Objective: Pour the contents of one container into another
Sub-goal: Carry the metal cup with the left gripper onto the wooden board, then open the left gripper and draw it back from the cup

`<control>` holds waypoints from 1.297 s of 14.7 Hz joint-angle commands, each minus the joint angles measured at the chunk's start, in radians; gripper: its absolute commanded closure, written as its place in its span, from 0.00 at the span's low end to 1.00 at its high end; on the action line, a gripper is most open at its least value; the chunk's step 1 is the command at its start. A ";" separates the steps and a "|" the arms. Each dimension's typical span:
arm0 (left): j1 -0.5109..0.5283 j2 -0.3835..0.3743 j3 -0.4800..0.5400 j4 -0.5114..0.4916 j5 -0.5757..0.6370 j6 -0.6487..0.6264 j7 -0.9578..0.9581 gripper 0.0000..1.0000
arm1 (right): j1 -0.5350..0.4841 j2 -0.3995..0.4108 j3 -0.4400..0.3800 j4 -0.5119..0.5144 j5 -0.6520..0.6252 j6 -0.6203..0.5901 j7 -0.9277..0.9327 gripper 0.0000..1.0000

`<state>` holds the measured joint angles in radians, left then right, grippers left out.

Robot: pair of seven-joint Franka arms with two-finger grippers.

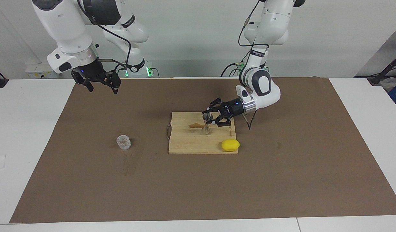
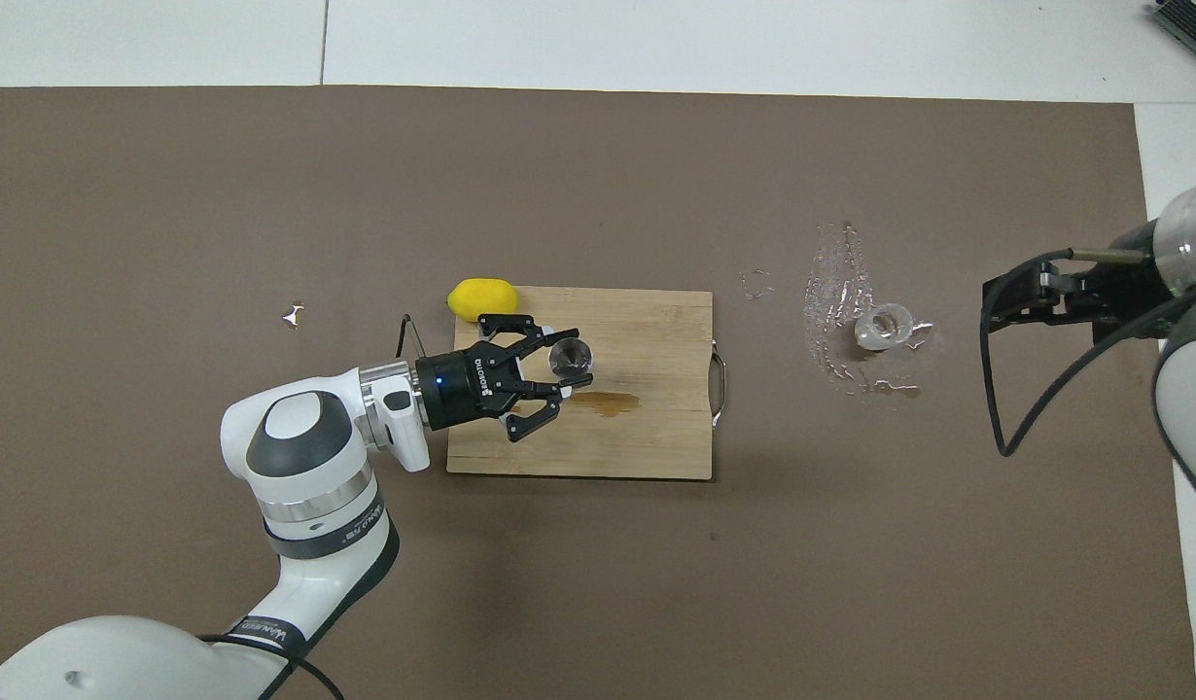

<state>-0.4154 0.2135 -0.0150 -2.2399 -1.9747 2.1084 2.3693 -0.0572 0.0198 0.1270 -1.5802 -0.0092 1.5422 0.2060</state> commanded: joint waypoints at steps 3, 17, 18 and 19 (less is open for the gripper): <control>-0.037 0.004 0.013 -0.010 -0.047 0.035 0.050 0.50 | -0.012 -0.024 0.008 -0.027 -0.006 0.004 -0.019 0.00; 0.180 -0.031 0.021 -0.073 0.181 -0.158 0.050 0.00 | -0.012 -0.026 0.008 -0.027 -0.006 0.004 -0.019 0.00; 0.214 -0.034 0.021 -0.076 0.229 -0.185 0.050 0.00 | -0.012 -0.026 0.008 -0.027 -0.006 0.004 -0.019 0.00; 0.252 -0.040 0.023 -0.082 0.269 -0.212 0.047 0.00 | -0.012 -0.026 0.008 -0.027 -0.006 0.004 -0.019 0.00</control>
<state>-0.2260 0.2146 0.0096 -2.2777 -1.7728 1.9521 2.4012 -0.0572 0.0198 0.1270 -1.5802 -0.0092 1.5422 0.2060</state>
